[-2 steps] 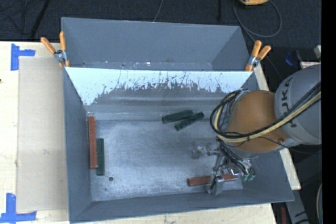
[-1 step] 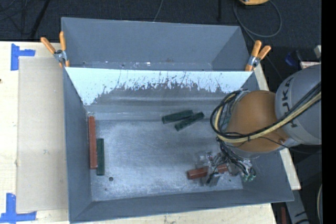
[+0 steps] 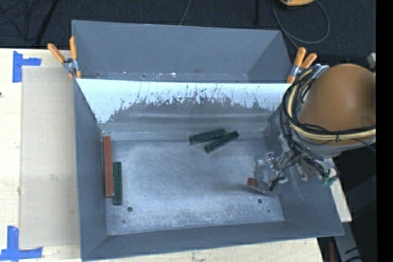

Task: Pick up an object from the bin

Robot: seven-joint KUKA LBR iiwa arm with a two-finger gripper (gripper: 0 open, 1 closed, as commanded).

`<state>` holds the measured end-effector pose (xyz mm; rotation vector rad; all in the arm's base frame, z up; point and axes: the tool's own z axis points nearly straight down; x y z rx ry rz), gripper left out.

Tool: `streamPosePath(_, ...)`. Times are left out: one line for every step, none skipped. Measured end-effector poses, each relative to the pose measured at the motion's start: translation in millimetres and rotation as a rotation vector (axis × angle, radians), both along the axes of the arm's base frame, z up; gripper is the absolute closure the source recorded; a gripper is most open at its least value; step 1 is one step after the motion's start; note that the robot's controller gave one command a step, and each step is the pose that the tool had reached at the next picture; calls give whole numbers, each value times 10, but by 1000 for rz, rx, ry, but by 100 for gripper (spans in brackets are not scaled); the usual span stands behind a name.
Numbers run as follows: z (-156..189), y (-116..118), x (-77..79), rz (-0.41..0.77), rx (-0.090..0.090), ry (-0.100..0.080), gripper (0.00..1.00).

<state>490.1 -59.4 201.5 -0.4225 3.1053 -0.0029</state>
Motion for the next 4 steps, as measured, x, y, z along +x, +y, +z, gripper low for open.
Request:
streamPosePath(-41,4,-15,0,1,8,0)
streamPosePath(-1257,262,240,475,1,12,0)
streamPosePath(-1247,261,245,475,0,10,100)
streamPosePath(684,187,212,399,-3,-1,100)
